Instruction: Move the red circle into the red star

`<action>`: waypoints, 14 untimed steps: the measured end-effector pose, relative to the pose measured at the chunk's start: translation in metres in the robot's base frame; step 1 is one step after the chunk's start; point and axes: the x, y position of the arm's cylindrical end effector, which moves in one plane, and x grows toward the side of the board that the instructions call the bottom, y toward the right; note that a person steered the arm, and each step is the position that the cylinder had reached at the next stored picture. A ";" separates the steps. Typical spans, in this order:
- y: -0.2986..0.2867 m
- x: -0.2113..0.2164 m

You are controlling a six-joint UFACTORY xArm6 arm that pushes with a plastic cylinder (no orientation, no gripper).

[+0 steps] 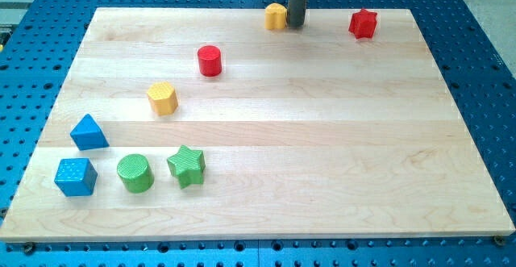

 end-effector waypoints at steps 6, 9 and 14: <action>-0.236 0.139; -0.168 0.078; -0.072 0.091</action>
